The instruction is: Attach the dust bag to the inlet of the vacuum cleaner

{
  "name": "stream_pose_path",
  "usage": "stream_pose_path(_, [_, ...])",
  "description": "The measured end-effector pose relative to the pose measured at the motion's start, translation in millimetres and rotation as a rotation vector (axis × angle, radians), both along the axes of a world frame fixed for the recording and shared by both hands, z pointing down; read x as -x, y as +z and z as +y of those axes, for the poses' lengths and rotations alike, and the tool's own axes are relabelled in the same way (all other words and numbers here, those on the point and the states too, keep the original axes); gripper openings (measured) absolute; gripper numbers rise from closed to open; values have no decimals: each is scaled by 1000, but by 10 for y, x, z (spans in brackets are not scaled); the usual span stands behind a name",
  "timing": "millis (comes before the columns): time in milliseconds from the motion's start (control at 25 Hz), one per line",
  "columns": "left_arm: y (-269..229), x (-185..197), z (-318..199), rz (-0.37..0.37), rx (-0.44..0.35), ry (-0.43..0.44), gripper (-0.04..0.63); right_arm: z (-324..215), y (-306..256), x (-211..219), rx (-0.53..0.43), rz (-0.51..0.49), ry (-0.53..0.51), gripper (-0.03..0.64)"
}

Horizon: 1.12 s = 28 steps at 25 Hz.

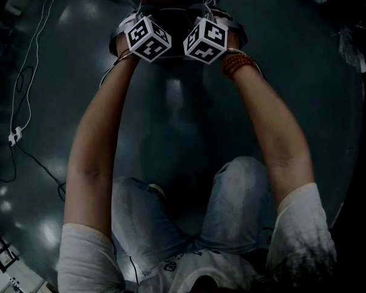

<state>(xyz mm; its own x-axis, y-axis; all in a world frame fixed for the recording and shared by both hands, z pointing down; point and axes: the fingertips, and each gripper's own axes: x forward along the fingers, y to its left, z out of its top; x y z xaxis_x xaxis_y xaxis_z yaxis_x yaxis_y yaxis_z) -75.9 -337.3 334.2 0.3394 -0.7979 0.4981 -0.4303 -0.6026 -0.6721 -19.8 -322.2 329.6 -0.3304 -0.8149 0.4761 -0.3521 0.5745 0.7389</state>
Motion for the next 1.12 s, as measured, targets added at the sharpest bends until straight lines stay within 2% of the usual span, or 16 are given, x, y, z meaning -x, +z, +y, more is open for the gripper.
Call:
stream_pose_path(320, [31, -99, -27, -54, -26, 28, 25, -62, 138, -89, 35, 2, 34, 26])
stream_pose_path(560, [166, 18, -70, -16, 40, -10, 26, -134, 17, 28, 1, 44, 10, 26])
stream_pose_path(840, [-23, -100, -192, -18, -7, -1, 28, -166, 129, -96, 27, 10, 43, 26])
stream_pose_path(960, [61, -55, -187, -2, 8, -17, 26, -205, 86, -63, 19, -10, 51, 26])
stream_pose_path(1120, [172, -23, -148, 20, 40, -25, 26, -190, 80, -27, -8, 12, 38, 26])
